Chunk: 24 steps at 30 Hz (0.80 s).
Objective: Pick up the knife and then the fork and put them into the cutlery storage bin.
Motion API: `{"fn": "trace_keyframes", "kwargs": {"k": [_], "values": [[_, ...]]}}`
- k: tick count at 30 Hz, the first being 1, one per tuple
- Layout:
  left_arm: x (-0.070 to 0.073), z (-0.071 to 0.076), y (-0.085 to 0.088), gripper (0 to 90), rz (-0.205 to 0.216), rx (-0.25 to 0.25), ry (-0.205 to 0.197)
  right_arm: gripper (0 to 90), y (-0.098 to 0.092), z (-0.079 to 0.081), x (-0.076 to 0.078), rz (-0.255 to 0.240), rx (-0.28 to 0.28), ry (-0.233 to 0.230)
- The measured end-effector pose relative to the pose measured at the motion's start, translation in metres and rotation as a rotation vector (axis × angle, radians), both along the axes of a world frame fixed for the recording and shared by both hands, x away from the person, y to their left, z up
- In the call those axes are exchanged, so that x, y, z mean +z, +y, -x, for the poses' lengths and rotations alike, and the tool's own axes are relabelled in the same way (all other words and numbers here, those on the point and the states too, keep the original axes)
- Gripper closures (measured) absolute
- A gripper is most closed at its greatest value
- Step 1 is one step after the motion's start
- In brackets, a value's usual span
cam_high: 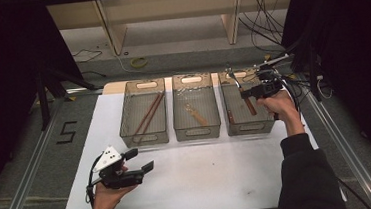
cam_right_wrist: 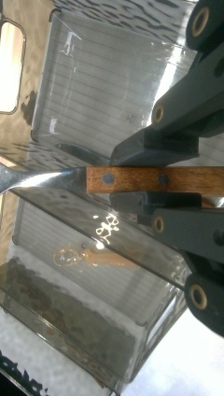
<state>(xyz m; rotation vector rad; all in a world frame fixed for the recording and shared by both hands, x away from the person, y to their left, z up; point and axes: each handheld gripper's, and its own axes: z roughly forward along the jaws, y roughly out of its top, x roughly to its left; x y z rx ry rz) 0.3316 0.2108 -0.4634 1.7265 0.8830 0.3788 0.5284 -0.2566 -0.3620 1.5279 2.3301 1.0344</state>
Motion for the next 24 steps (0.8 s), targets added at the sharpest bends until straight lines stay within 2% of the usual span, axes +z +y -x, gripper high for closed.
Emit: {"fn": "trace_keyframes", "kwargs": {"k": [24], "values": [[0.000, 0.000, 0.000, 19.9, 0.000, -0.001, -0.002, 77.9, 0.006, -0.010, -0.017, 0.024, -0.063, 0.022]]}}
